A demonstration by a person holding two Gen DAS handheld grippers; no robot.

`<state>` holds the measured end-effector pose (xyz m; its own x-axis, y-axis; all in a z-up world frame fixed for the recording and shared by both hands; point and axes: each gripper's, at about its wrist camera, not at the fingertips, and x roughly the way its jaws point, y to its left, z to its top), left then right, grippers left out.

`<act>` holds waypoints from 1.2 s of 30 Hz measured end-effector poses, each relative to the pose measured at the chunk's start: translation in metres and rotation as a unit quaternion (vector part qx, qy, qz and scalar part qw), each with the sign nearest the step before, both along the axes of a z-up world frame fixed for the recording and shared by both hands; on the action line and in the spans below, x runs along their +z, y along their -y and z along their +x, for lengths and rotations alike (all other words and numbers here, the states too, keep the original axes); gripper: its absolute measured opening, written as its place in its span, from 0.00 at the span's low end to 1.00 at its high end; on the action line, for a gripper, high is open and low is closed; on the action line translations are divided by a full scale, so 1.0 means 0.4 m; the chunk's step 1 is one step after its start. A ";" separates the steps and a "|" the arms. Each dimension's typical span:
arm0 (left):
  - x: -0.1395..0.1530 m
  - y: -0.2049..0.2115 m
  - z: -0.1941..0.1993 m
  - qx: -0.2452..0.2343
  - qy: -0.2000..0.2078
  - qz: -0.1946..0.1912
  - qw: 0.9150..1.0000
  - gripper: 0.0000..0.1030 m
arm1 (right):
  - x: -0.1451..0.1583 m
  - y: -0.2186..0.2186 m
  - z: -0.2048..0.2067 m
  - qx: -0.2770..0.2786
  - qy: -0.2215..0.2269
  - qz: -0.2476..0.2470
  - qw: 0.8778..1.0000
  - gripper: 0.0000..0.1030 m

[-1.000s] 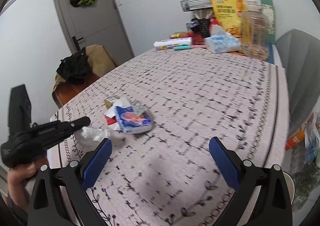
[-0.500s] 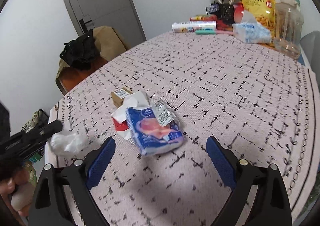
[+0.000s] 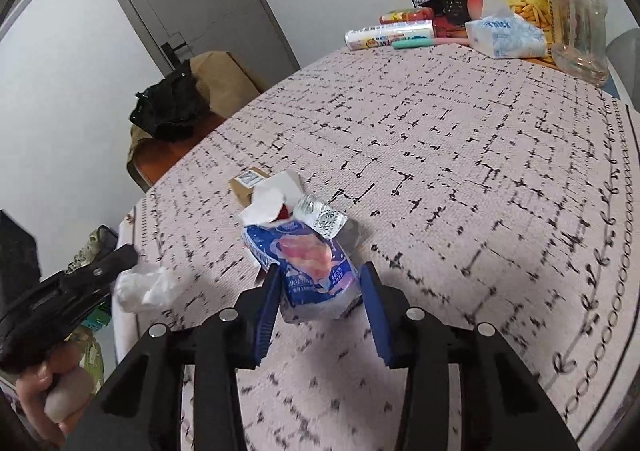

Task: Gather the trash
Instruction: 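Move the open right tool toward the blue printed wrapper, then grasp the blue printed wrapper with the right tool and lift it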

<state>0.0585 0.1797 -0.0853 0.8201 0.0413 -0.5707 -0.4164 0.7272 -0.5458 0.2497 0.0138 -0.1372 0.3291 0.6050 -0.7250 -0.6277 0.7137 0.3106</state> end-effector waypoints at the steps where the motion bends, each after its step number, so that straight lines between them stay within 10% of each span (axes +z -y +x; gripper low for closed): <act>1: 0.001 0.006 0.003 -0.002 0.000 0.000 1.000 0.08 | 0.008 0.012 -0.010 0.002 0.002 0.002 1.000 0.37; 14: 0.018 0.099 0.046 -0.043 0.003 0.013 0.999 0.08 | -0.011 0.116 -0.055 0.003 -0.033 -0.023 0.999 0.36; 20: 0.010 0.109 0.047 -0.046 -0.003 0.015 0.999 0.08 | -0.017 0.131 -0.094 0.014 -0.019 -0.028 0.999 0.65; 29: 0.014 0.106 0.045 -0.042 -0.003 0.018 0.999 0.08 | -0.009 0.080 -0.112 0.036 0.027 -0.052 0.998 0.74; 36: 0.010 0.089 0.033 -0.034 -0.006 0.018 0.999 0.08 | -0.040 0.040 -0.131 0.081 0.008 -0.080 0.993 0.39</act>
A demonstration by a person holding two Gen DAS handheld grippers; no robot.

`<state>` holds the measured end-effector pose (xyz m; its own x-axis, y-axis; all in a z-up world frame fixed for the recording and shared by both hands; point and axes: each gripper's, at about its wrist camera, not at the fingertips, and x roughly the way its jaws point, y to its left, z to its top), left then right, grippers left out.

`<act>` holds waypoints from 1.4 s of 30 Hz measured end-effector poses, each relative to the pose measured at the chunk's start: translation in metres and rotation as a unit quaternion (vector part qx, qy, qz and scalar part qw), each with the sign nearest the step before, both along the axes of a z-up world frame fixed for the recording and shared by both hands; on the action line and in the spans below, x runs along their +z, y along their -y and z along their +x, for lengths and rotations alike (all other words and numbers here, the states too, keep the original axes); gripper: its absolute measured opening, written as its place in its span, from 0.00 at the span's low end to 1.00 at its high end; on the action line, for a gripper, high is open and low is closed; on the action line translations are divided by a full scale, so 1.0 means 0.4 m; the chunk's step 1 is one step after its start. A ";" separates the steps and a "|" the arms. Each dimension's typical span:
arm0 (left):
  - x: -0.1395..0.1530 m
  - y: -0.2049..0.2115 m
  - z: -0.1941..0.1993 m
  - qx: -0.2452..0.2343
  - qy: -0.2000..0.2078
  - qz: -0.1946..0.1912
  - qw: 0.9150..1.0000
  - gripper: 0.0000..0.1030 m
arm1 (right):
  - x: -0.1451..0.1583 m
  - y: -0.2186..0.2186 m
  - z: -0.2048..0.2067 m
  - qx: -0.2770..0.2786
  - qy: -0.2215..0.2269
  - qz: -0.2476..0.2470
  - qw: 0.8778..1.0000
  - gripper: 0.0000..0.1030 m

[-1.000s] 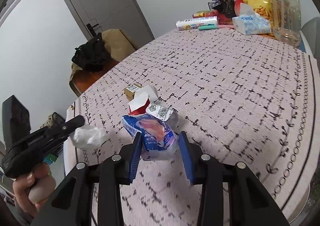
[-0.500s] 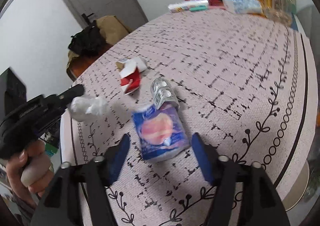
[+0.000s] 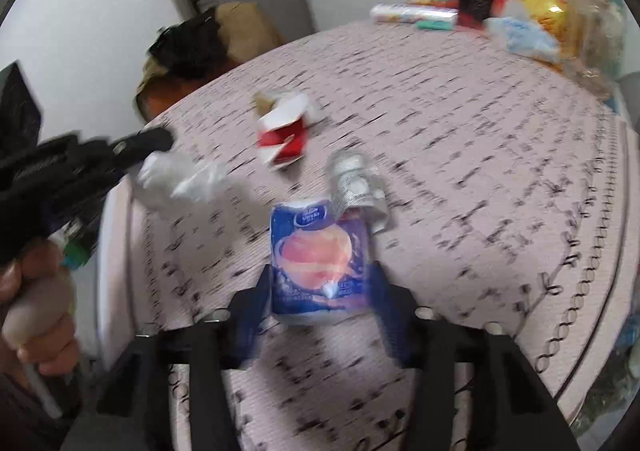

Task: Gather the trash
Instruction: 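Grasp the blue printed wrapper with the right tool and lift it, then carry the tissue and wrapper to the white bin and open both tools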

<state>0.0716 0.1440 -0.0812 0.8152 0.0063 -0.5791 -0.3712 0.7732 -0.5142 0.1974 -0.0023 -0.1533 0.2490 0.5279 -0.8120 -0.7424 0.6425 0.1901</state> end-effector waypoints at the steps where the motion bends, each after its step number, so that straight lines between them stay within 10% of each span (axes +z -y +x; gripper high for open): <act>1: 0.000 -0.001 0.001 0.001 0.000 -0.002 1.000 0.08 | 0.002 0.000 -0.005 0.004 -0.001 0.002 1.000 0.37; 29: 0.027 0.221 0.150 -0.106 0.003 0.015 0.994 0.08 | 0.058 0.356 -0.013 -0.111 0.000 0.031 0.993 0.29; 42: 0.048 0.475 0.310 -0.207 -0.010 0.046 0.977 0.09 | 0.054 0.656 0.076 -0.247 0.009 0.065 0.967 0.29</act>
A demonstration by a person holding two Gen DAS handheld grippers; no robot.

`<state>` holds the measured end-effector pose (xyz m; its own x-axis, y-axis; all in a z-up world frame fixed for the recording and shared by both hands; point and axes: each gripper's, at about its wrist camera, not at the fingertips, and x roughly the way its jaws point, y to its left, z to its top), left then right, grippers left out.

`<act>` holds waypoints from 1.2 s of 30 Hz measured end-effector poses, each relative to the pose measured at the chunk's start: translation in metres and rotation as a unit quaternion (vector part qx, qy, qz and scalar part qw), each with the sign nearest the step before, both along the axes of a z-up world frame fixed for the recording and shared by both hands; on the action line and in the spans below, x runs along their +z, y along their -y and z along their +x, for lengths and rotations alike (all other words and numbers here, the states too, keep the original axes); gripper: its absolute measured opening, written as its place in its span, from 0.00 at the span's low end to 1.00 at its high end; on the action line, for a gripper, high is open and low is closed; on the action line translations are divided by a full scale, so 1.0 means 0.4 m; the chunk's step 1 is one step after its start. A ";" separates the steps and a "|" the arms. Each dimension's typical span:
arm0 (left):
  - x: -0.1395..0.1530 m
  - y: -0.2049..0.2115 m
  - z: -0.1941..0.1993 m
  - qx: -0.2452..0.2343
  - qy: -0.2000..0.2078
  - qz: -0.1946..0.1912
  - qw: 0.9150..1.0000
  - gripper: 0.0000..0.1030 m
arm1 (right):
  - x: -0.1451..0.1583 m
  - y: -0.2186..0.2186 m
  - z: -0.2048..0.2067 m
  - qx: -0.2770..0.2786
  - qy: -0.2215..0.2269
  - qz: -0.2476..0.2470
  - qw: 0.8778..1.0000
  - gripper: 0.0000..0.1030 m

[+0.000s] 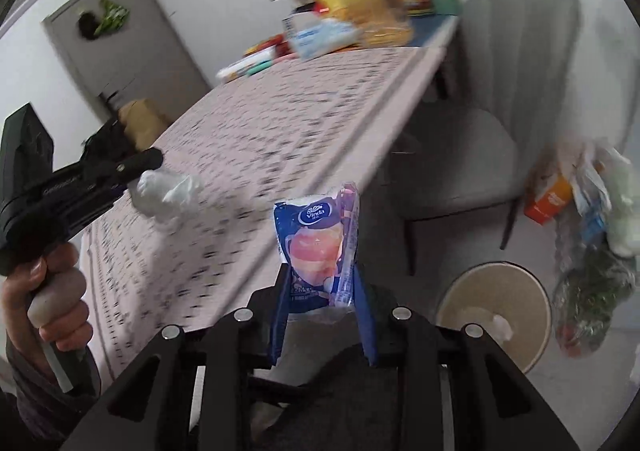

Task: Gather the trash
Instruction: 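Carry the tissue and wrapper to the white bin and open both tools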

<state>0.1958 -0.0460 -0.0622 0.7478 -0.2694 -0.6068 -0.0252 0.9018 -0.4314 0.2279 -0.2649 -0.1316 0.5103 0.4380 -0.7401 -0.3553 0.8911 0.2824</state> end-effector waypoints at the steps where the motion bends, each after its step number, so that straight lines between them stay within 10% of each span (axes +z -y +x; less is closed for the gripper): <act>1: -0.002 0.025 0.016 -0.010 -0.002 0.002 1.000 0.08 | -0.006 0.030 0.008 -0.014 -0.002 0.002 1.000 0.29; 10: -0.024 0.230 0.153 -0.082 -0.026 0.025 0.996 0.09 | -0.082 0.246 0.078 -0.117 -0.017 0.013 0.993 0.32; 14: -0.042 0.314 0.198 -0.105 -0.039 0.035 0.993 0.08 | -0.103 0.315 0.088 -0.151 -0.006 0.018 0.988 0.66; 31: -0.145 0.584 0.272 -0.184 -0.086 0.067 0.977 0.08 | -0.177 0.554 0.010 -0.245 -0.023 0.050 0.968 0.75; 34: -0.154 0.616 0.283 -0.200 -0.087 0.061 0.974 0.32 | -0.183 0.574 0.000 -0.253 -0.026 0.055 0.965 0.75; 36: -0.151 0.620 0.285 -0.193 -0.078 0.058 0.976 0.74 | -0.183 0.574 -0.004 -0.253 -0.026 0.056 0.965 0.75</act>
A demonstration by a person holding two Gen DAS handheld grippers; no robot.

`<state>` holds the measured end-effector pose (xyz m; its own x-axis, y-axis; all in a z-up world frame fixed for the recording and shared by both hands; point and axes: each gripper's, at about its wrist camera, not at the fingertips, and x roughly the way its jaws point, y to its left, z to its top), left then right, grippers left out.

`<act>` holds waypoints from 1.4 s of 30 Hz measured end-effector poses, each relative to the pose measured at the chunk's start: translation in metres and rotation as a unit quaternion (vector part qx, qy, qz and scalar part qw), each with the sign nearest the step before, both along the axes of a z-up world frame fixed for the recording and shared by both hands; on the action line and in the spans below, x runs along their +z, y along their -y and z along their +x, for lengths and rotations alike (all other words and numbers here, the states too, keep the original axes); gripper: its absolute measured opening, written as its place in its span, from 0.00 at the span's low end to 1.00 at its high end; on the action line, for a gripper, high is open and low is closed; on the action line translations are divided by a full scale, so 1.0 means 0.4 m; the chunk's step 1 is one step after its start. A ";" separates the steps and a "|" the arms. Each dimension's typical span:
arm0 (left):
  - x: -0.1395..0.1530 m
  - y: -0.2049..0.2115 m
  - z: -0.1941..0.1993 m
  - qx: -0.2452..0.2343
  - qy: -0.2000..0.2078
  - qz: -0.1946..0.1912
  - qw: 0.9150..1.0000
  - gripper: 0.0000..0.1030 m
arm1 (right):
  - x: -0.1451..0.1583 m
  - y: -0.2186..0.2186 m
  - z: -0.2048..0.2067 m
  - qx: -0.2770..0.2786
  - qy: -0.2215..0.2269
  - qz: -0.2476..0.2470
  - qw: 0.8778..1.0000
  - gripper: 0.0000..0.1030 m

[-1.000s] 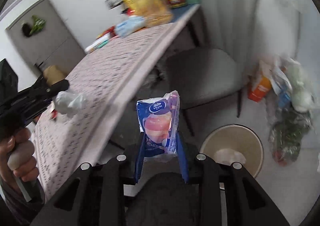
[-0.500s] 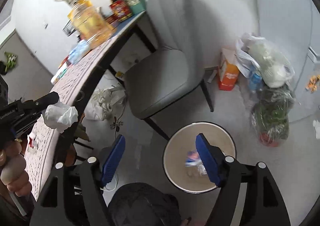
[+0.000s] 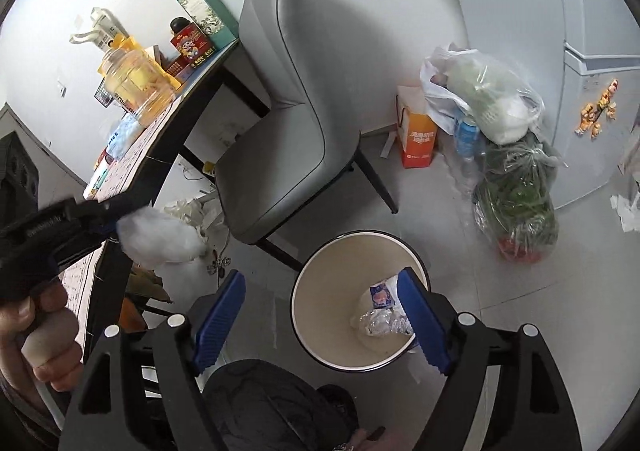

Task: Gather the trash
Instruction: 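Carry the tissue and wrapper to the white bin and open both tools, then move both open tools back over the table trash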

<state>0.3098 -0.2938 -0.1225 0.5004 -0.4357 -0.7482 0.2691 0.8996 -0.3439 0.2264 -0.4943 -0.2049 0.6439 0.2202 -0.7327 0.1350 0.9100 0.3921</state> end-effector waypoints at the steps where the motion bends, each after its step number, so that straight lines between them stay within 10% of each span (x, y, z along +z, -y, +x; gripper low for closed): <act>1: 0.005 -0.005 -0.003 0.007 0.008 -0.004 1.000 0.75 | 0.000 0.001 -0.001 0.000 0.000 0.000 1.000 0.75; 22: 0.109 -0.249 -0.117 0.089 0.049 -0.013 0.995 0.92 | 0.077 -0.165 -0.004 0.055 0.027 -0.015 0.998 0.92; 42: 0.181 -0.628 -0.318 0.199 0.096 -0.055 0.974 0.92 | 0.228 -0.573 -0.027 0.197 0.067 -0.068 0.976 0.92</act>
<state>0.1825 -0.0427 -0.0503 0.7723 -0.2506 -0.5837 -0.0241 0.9067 -0.4212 0.2157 -0.2653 -0.1137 0.6205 0.3765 -0.6879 -0.2801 0.9258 0.2540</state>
